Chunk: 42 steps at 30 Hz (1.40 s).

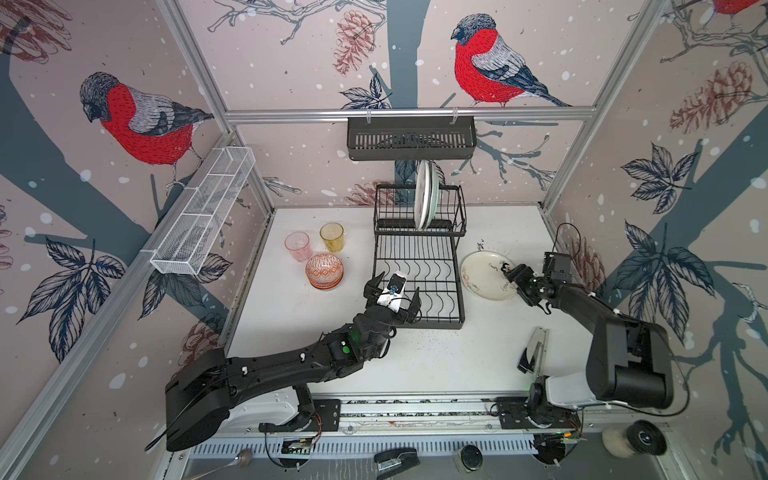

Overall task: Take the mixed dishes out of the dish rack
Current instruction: 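Lower the plate flat onto the table with the right gripper and release, then reach the left gripper to the watermelon plates in the upper rack while the right withdraws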

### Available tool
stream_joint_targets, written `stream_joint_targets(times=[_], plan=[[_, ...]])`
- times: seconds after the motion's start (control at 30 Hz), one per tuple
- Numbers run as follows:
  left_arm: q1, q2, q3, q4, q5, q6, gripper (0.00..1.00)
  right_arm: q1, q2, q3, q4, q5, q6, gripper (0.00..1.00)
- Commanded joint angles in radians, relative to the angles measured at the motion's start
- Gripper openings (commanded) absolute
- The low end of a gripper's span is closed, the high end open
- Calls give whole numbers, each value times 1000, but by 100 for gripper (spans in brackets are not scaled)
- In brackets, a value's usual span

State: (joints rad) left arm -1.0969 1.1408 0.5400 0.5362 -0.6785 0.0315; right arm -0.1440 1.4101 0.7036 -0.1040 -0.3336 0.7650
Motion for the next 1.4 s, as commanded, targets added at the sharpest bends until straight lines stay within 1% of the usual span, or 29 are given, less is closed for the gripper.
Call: stream_joint_targets(times=[0.0, 0.13, 0.3, 0.5, 0.53, 0.63, 0.77, 0.93, 1.07, 1.2, 1.37], plan=[[2, -11, 13, 12, 44, -31, 98, 41, -65, -9, 19, 28, 41, 75], [2, 10, 13, 22, 53, -38, 98, 95, -151, 11, -30, 84, 51, 77], [2, 51, 36, 6, 53, -40, 98, 152, -259, 8, -47, 70, 51, 77], [2, 50, 54, -25, 85, -67, 98, 232, -352, 2, -67, 69, 16, 79], [2, 48, 61, -36, 92, -77, 98, 248, -371, -6, -58, 68, 11, 79], [3, 54, 124, -130, 65, -159, 98, 291, -436, -37, -19, 73, 5, 79], [5, 53, 195, -204, 106, -232, 98, 335, -526, -70, 19, 88, 2, 81], [11, 64, 259, -245, 113, -268, 98, 370, -611, -78, 31, 111, -20, 82], [30, 75, 299, -267, 112, -299, 98, 383, -658, -100, 78, 95, -33, 84], [61, 84, 344, -277, 137, -310, 98, 394, -669, -116, 116, 66, -56, 84], [124, 122, 432, -308, 198, -315, 97, 396, -670, -118, 105, 76, -83, 86]])
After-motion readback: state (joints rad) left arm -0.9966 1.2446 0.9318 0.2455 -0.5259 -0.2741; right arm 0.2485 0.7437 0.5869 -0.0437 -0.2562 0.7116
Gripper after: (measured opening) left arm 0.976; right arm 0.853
